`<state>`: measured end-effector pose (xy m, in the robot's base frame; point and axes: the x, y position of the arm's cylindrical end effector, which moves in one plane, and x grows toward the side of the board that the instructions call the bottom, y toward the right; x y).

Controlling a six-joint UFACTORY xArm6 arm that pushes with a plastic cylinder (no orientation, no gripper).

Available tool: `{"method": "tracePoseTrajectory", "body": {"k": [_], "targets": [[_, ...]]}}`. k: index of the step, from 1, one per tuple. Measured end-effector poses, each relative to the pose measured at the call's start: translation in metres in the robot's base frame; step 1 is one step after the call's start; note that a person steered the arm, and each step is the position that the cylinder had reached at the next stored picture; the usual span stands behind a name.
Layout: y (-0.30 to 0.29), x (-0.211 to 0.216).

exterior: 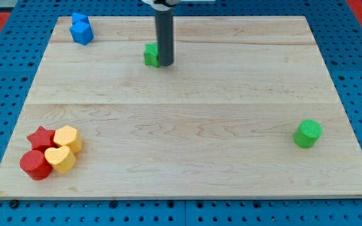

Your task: Slide the green star towards the blue cube

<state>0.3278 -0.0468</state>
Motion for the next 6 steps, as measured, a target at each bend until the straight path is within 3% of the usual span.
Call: {"method": "tracePoseTrajectory", "body": {"k": [3,6], "targets": [[-0.072,-0.067],[-0.104,-0.087]]}}
